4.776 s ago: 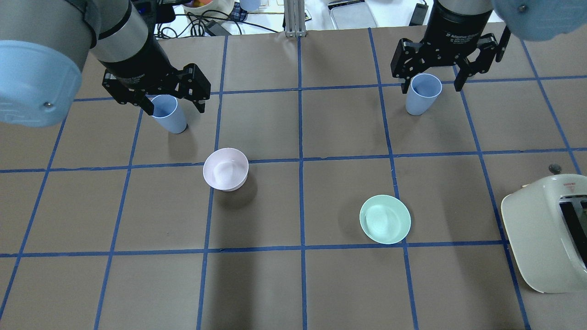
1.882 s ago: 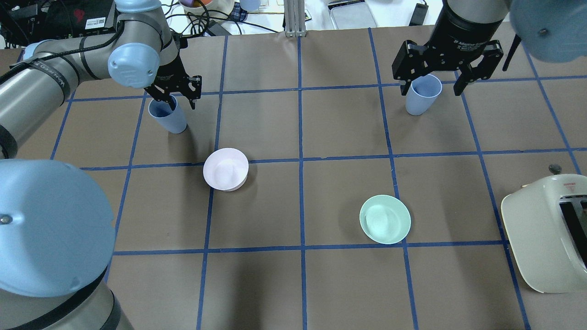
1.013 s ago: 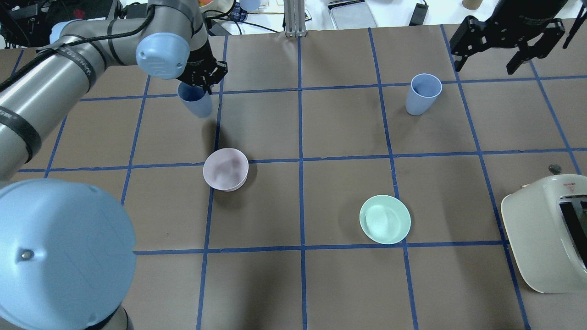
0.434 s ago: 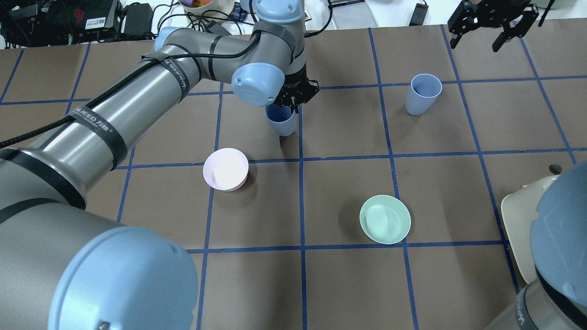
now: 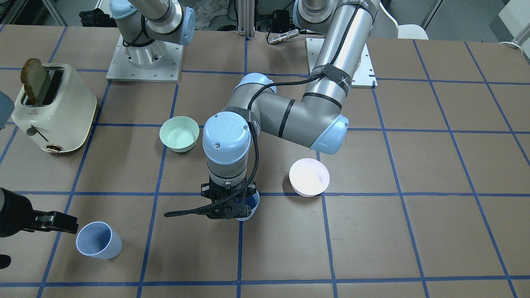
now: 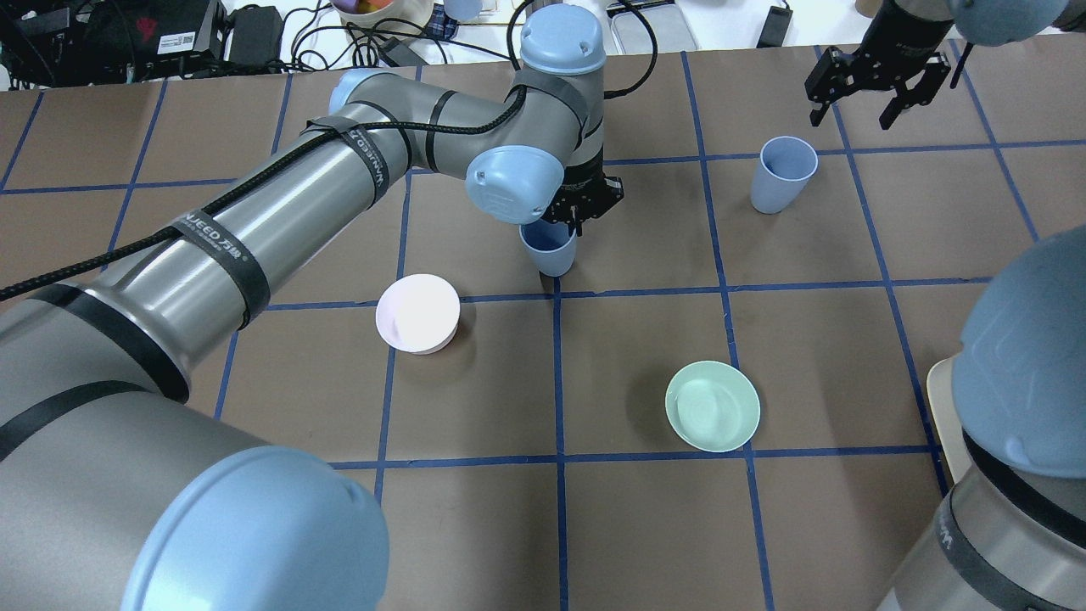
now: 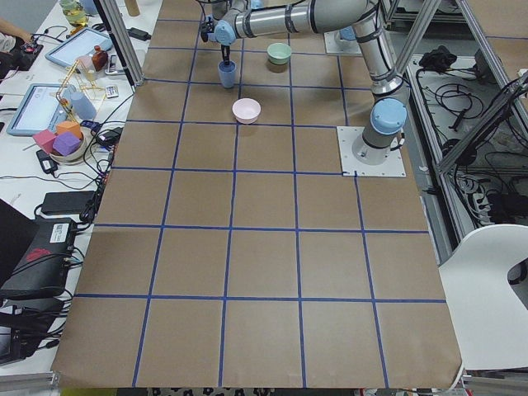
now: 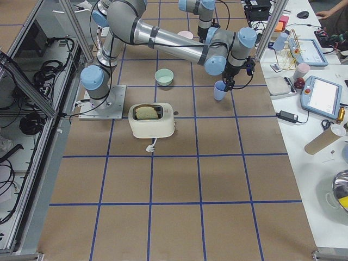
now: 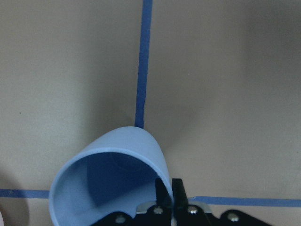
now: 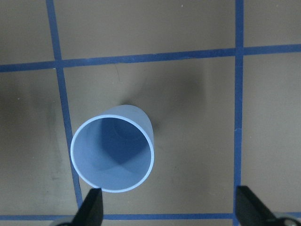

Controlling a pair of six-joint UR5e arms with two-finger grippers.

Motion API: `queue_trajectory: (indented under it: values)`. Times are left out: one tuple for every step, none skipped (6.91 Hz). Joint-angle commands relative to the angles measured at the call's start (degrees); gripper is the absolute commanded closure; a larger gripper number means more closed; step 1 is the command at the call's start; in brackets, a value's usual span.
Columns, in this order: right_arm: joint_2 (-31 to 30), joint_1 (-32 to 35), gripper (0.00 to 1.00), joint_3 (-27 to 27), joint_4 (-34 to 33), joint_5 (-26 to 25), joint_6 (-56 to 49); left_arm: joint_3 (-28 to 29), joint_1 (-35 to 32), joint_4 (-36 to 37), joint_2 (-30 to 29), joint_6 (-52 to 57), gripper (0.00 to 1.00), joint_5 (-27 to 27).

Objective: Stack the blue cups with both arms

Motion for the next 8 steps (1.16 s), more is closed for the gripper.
queue_trajectory:
  values:
    - [1.65, 0.0, 0.0, 2.14, -2.43, 0.12, -0.56, 0.54, -0.02, -0.01, 0.97, 0.0, 0.0, -0.74]
    - [2.27, 0.0, 0.0, 2.23, -2.8, 0.21, -0.56, 1.07, 1.02, -0.71, 2.81, 0.35, 0.0, 0.22]
    - [2.98, 0.0, 0.0, 2.15, -2.8, 0.13, -0.56, 1.07, 3.99, -4.63, 7.35, 0.53, 0.0, 0.31]
    - [3.51, 0.0, 0.0, 2.32, -3.32, 0.21, -0.39, 0.72, 7.15, -6.41, 11.57, 4.36, 0.0, -0.73]
    - [4.21, 0.0, 0.05, 2.5, -4.11, 0.3, -0.39, 0.11, 7.36, -8.95, 16.23, 11.36, 0.0, -0.65]
    - [4.47, 0.0, 0.27, 2.67, -4.03, 0.3, -0.39, -0.85, 8.4, -13.59, 20.97, 12.21, 0.0, -0.22]
    - [4.48, 0.0, 0.54, 3.37, -4.03, 0.3, -0.39, -1.12, 10.68, -21.99, 25.37, 12.31, 0.0, -0.13]
    - [4.48, 0.0, 0.87, 3.55, -3.95, 0.21, -0.47, -2.17, 14.18, -29.91, 28.63, 14.66, 0.0, -0.04]
